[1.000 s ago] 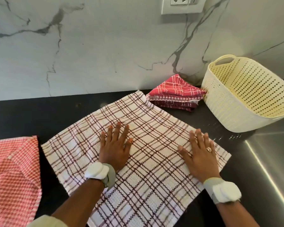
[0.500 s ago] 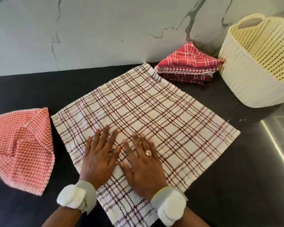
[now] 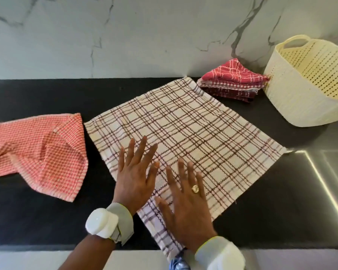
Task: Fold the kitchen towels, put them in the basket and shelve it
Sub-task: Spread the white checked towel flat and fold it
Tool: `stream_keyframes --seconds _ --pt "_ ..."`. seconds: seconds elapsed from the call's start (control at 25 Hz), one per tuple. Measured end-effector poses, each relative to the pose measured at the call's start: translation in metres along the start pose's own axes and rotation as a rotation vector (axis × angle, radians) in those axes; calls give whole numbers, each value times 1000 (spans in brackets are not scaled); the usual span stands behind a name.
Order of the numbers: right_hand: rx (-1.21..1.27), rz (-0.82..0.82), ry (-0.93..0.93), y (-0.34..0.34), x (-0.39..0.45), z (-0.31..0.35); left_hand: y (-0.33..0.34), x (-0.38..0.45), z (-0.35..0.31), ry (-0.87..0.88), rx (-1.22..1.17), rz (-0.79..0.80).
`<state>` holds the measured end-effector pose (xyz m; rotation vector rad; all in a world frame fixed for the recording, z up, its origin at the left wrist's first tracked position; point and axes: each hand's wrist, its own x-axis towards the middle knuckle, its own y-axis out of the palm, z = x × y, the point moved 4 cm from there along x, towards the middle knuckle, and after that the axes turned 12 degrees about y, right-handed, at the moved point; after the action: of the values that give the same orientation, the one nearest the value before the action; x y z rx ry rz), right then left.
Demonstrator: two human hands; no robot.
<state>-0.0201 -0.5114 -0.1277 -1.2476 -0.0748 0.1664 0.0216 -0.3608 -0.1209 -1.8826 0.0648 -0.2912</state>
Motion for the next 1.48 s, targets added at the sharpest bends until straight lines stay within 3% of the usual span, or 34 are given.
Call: stream_keyframes --seconds 0.16,0.32,0.44,0.52,0.64,0.76,0.84,1.0,1.16,1.36,1.48 --pt "-102 33 4 31 -24 8 16 -44 16 -58 84 173" --pt "-90 -52 135 15 -41 -42 15 -48 19 -82 57 142" --pt "-100 -59 63 5 -64 -62 12 -58 16 -58 10 47" --pt "-81 -28 -14 2 -76 -68 9 -70 7 30 -60 27" --pt "-161 -18 -111 8 -80 -76 7 -91 -9 226 -137 174" --pt "-154 -14 -141 9 -78 -76 6 -112 -21 369 -3 323" --pt "-88 -34 -142 10 -80 -77 8 -121 -24 389 55 316" --pt "85 -127 -96 7 -97 -80 14 -142 -25 308 -2 136" --pt "311 -137 19 -14 -98 -81 1 -146 -27 138 -324 -55" --pt "579 73 137 -79 -55 -73 -46 -93 -33 -11 -753 60" --pt "666 43 126 -113 -11 -71 -71 -49 -30 -45 -735 56"
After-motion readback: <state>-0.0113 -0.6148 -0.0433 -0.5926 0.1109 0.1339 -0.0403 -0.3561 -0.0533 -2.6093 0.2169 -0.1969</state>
